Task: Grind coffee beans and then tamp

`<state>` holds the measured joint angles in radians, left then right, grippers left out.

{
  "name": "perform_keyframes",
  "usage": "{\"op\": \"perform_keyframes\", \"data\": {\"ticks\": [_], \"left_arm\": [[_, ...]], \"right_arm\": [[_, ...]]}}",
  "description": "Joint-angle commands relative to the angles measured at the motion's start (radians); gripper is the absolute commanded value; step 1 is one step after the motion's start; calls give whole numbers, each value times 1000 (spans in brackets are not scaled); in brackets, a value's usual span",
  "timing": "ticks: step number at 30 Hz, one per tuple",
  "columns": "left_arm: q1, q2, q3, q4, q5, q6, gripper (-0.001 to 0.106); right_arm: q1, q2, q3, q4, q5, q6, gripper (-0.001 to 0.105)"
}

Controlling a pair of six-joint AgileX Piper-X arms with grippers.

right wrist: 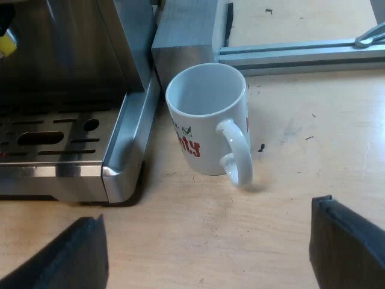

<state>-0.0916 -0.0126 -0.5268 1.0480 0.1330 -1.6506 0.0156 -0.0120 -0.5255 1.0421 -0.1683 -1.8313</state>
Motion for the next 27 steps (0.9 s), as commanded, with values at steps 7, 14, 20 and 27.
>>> {"op": "perform_keyframes", "data": {"ticks": [7,14,20,27], "left_arm": [[-4,-136,0,-9,6,-12,86],[-24,-113,-10,-7,45,-12,86],[-106,-31,-68,-7,47,-9,86],[-213,108,-91,-22,81,16,86]], "right_arm": [[2,-39,-11,-13,-3,-13,70],[2,2,-65,0,-23,-13,70],[15,96,-136,47,-74,-13,70],[93,217,-236,90,-73,-81,70]]}}
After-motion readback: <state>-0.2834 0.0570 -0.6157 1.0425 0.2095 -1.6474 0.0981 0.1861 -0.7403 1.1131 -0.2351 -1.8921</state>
